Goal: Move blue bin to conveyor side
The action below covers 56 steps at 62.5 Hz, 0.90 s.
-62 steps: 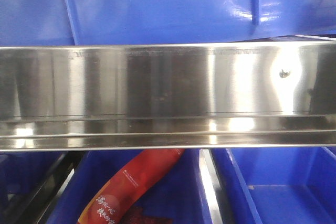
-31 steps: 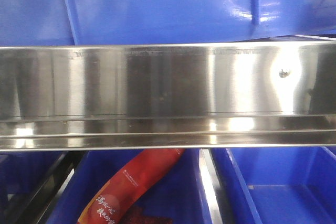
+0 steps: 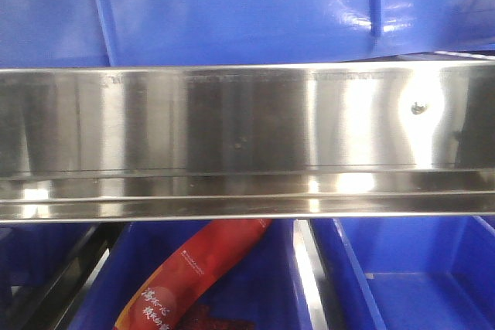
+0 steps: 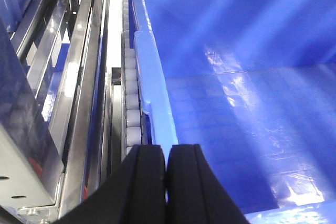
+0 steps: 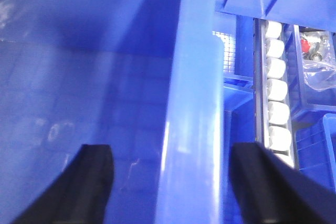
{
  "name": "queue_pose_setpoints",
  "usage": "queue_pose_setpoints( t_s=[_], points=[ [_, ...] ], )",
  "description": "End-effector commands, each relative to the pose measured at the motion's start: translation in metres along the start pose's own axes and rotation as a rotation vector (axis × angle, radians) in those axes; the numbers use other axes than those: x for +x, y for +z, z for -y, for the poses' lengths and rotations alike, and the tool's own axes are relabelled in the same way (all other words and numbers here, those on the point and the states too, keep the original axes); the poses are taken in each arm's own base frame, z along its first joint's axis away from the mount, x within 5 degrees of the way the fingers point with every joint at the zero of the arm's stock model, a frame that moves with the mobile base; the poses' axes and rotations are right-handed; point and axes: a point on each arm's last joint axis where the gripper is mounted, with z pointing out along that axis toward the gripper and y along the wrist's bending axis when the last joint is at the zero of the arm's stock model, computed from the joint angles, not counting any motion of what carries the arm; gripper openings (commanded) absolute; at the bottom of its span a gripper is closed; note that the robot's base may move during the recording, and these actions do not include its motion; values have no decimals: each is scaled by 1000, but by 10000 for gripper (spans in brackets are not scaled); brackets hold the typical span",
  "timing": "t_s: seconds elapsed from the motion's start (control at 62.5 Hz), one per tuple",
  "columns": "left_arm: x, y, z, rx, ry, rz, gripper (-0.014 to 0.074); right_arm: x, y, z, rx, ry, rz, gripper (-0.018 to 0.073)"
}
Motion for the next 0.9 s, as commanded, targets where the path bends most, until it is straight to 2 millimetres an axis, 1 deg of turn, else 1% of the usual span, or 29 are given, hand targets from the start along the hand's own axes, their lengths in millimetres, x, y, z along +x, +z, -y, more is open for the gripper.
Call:
queue_pose_setpoints(
  t_s=[0.0,0.032,0.128,0.16,0.176,0.24,0.336,0.4,0.48,0.56,0.624,0.656,0.704,0.736,0.848,0.88],
  points=[
    [-2,-2,1,8,-10,9,-13,-1,0,3,22,0,10,223],
    [-2,-2,1,8,-10,11,-13,-1,0,3,29,-3,10,172],
    [-5,-1,4,42,-40,42,-13,-1,-1,6,56,-12,11,-36],
    [-6,0,4,51,-50,55,-13,-1,-1,6,62,-14,10,-94],
    [-7,0,5,57,-53,63,-13,-1,-1,7,66,-16,10,-108],
    [-11,6,5,61,-58,89,-13,0,-1,7,74,-18,10,-74],
    [-17,17,5,58,-62,122,-12,0,-1,7,74,-18,10,-75],
    [-20,28,4,55,-67,133,16,0,-1,7,74,-18,10,-78],
    [-23,43,2,50,-72,147,105,0,-1,7,74,-18,10,-78],
    [-23,63,0,43,-77,140,258,0,-1,7,74,-18,10,-78],
    [-25,79,-1,38,-80,126,353,0,-1,7,74,-18,10,-78],
    [-26,85,-1,37,-81,117,385,0,-1,7,74,-18,10,-78],
    [-30,93,-1,37,-81,103,417,0,-1,7,74,-18,10,-78],
    [-34,101,-1,37,-81,84,424,0,-1,7,72,-18,10,-78],
    [-40,123,-1,30,-66,-30,423,-1,-1,7,64,-15,10,-78],
    [-45,126,-1,28,-59,-50,423,-1,-1,7,64,-15,10,-78]
  ],
)
